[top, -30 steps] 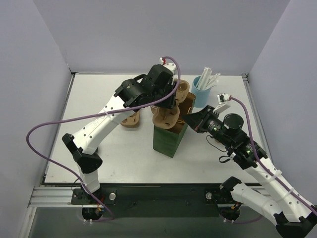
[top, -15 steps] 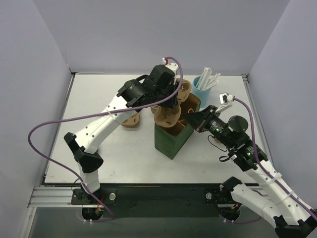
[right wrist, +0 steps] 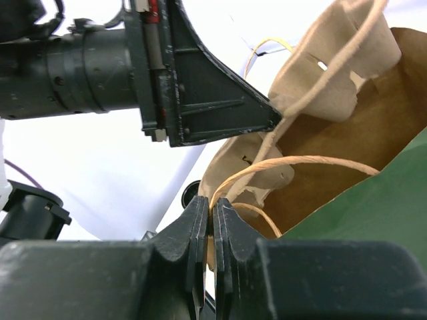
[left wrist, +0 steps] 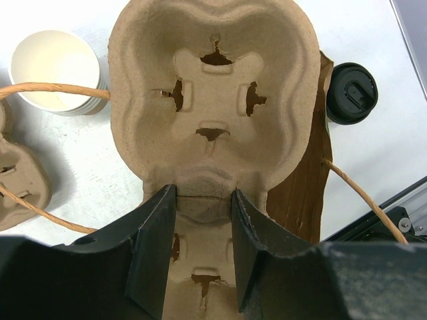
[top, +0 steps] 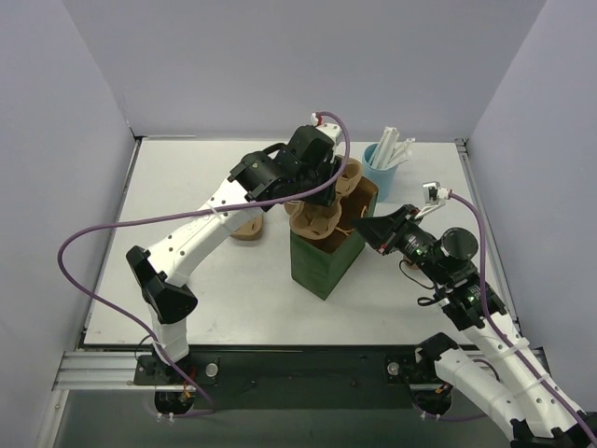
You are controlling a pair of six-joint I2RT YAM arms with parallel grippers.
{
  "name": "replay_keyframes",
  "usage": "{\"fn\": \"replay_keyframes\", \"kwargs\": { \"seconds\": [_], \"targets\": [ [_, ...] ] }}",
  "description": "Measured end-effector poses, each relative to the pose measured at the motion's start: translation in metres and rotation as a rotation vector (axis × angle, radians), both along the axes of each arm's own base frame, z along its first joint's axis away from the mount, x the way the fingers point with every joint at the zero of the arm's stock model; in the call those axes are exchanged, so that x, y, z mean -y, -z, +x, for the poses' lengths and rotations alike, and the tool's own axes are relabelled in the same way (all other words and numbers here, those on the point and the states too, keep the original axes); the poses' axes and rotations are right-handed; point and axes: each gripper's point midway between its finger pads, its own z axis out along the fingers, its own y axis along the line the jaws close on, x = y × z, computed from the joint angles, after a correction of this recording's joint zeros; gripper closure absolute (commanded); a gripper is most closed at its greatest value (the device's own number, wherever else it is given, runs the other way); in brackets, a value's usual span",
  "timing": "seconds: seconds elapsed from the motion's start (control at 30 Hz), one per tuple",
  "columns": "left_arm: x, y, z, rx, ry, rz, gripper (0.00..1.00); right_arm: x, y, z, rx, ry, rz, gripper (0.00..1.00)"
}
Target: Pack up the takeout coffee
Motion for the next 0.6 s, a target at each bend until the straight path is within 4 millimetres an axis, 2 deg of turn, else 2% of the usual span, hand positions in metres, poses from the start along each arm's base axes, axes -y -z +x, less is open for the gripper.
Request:
{"fn": "replay_keyframes", "kwargs": {
  "seconds": [0.6],
  "targets": [
    [0.003,0.003,0.001,0.004,0.012,-0.002,0.77,0.013,-0.006,0.002,0.033,-0.027,0.054,1.0]
  ]
}}
